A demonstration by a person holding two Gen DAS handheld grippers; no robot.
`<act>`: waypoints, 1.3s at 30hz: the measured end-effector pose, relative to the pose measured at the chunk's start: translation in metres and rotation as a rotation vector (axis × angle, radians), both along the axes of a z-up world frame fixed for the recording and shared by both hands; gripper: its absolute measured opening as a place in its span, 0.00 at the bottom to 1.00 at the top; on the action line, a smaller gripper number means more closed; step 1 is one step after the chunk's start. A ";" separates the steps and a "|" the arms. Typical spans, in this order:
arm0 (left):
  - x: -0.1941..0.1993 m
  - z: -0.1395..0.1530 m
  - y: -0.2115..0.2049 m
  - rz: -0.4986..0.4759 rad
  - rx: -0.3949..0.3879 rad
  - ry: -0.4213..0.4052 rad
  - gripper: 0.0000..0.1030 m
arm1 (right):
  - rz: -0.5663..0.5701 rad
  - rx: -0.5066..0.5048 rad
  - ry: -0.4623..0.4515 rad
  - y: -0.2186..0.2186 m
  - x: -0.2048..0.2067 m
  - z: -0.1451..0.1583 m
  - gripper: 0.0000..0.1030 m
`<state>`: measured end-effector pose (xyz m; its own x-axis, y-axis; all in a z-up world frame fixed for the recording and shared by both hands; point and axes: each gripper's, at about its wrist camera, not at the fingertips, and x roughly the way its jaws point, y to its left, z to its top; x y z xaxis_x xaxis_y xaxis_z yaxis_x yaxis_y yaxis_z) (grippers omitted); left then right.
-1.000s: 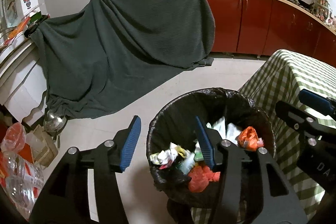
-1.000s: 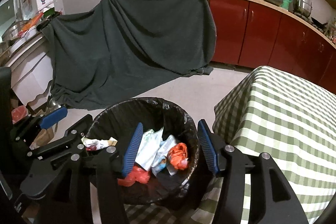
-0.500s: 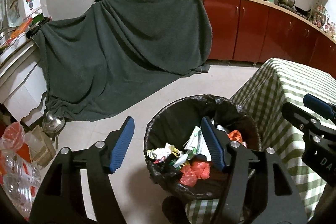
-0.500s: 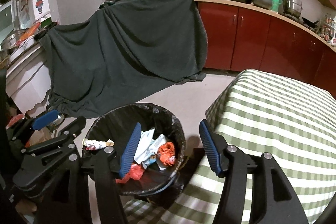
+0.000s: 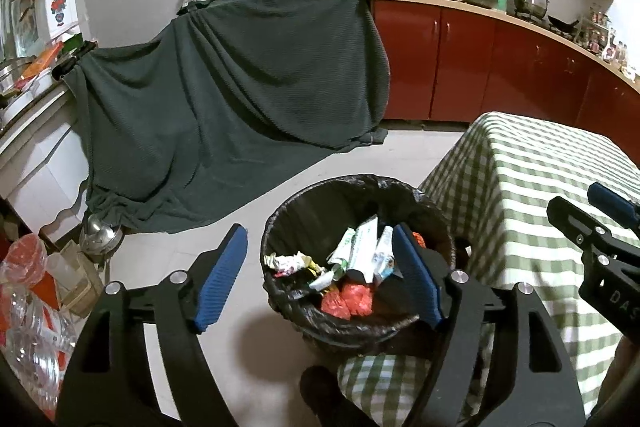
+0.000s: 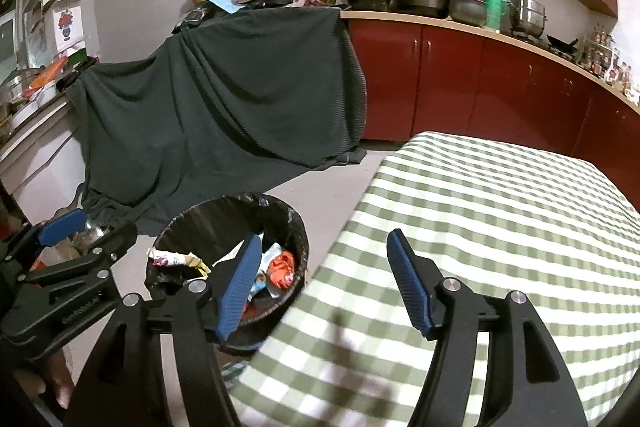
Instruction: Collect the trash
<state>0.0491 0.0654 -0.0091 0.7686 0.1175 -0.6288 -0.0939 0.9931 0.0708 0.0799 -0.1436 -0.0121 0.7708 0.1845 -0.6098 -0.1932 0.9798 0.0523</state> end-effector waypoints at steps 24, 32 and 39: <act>-0.060 0.026 -0.037 -0.053 0.012 -0.060 0.78 | -0.059 0.013 -0.050 -0.041 -0.052 0.012 0.66; -0.061 0.026 -0.038 -0.055 0.011 -0.059 0.78 | -0.062 0.015 -0.050 -0.042 -0.052 0.012 0.65; -0.061 0.026 -0.039 -0.055 0.010 -0.059 0.78 | -0.064 0.015 -0.051 -0.043 -0.053 0.012 0.66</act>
<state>-0.0118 0.0266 0.0168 0.8095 0.0803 -0.5815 -0.0437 0.9961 0.0767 0.0269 -0.1861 -0.0004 0.8112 0.1426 -0.5671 -0.1331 0.9894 0.0583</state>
